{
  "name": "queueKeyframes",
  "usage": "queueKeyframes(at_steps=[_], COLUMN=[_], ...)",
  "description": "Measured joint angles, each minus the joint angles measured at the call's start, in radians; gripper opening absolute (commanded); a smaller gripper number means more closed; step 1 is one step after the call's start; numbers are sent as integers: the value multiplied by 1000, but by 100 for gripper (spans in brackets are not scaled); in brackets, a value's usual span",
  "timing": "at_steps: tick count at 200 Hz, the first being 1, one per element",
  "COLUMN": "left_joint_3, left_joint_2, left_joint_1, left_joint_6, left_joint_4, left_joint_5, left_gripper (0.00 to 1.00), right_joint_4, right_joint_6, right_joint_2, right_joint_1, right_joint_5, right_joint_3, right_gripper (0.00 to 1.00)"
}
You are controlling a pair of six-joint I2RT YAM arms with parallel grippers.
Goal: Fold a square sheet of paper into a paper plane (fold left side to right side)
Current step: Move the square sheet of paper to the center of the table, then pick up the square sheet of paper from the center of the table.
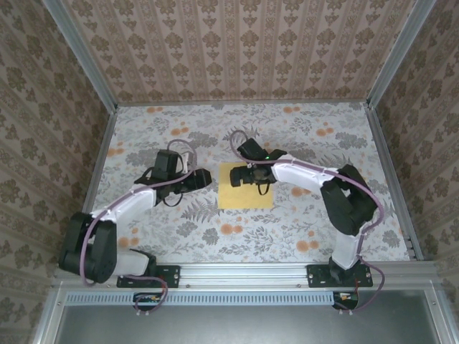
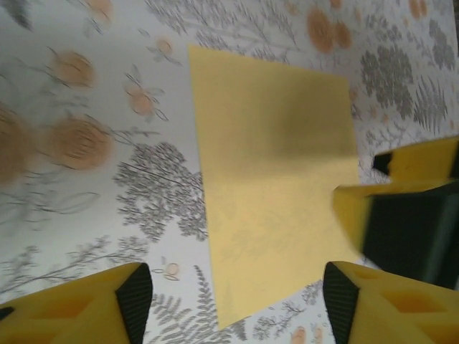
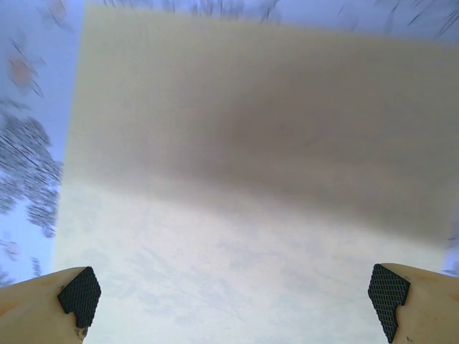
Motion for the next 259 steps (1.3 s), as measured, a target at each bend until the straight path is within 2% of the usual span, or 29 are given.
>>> queueKeyframes(at_steps=[30,79,137,259], left_joint_3=[26,32,65,112], left_joint_2=[102,196,294,370], left_joint_1=[-58,-143,-190,-205], left_joint_6=[-45,-105,-145,-150], left_joint_4=[41,84,97,76], left_joint_5=[42,65,63,34], left_gripper=[52,49,41,37], right_joint_4=[6,6,6,-1], right_joint_6=[-26,-74,-122,-149], right_joint_2=[-34,63,195,220], right_joint_1=[-80,-149,-158,-161], right_joint_5=[0,4,3,-52], right_joint_3=[0,20,119,135], right_gripper=[100,100,100,97])
